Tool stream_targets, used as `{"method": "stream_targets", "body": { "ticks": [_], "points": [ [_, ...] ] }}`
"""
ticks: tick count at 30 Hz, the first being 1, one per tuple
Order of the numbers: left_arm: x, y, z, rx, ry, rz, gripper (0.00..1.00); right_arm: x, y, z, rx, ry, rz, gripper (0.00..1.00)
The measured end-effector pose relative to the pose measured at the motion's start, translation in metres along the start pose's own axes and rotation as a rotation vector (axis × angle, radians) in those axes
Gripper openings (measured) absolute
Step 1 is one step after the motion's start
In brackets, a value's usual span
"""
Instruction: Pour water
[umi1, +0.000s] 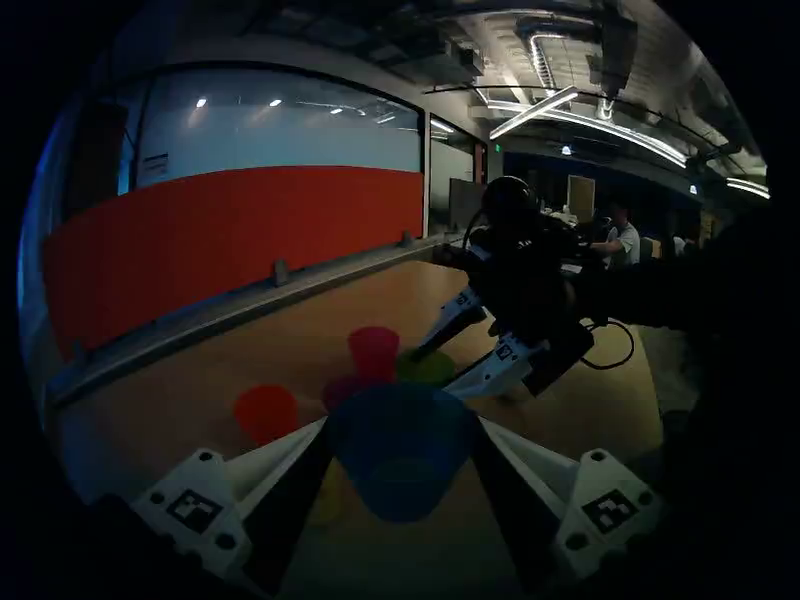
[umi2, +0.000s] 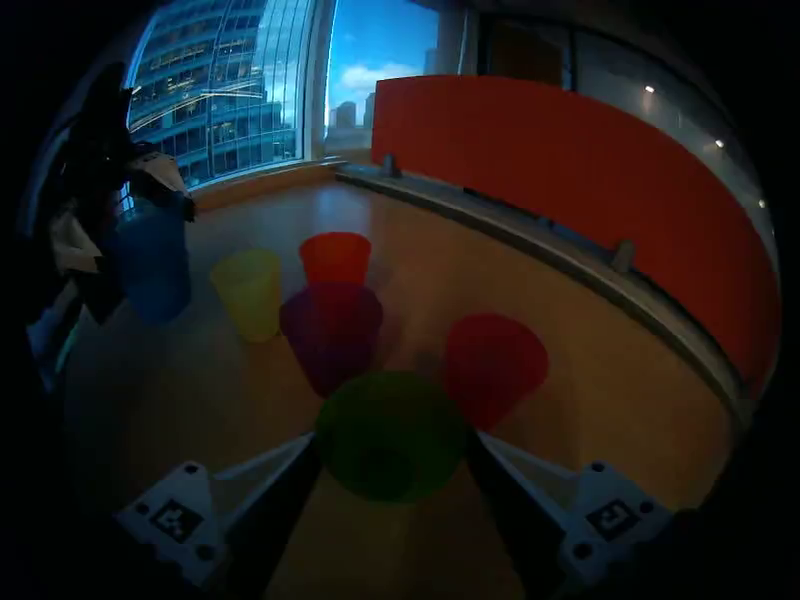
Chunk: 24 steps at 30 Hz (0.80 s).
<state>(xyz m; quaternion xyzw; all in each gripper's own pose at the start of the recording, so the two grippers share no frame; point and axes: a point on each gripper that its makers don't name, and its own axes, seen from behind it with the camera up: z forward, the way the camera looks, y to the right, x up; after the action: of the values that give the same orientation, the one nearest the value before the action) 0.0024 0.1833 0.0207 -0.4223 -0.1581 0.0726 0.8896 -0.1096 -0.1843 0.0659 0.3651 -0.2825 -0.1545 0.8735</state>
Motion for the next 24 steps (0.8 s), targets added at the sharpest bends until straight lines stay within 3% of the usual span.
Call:
{"method": "stream_targets", "body": {
  "ticks": [3, 11, 24],
  "points": [
    [0.000, -0.001, -0.002, 0.006, 0.002, -0.001, 0.89, -0.001, -0.002, 0.001, 0.000, 0.002, 0.002, 0.92],
    [0.006, -0.008, -0.009, 0.029, 0.018, -0.004, 0.90, 0.011, -0.005, -0.007, -0.002, 0.042, 0.005, 0.91],
    [0.029, -0.018, -0.024, 0.068, 0.074, -0.009, 0.89, 0.058, -0.015, -0.047, -0.005, 0.180, 0.004, 0.91]
  ]
}}
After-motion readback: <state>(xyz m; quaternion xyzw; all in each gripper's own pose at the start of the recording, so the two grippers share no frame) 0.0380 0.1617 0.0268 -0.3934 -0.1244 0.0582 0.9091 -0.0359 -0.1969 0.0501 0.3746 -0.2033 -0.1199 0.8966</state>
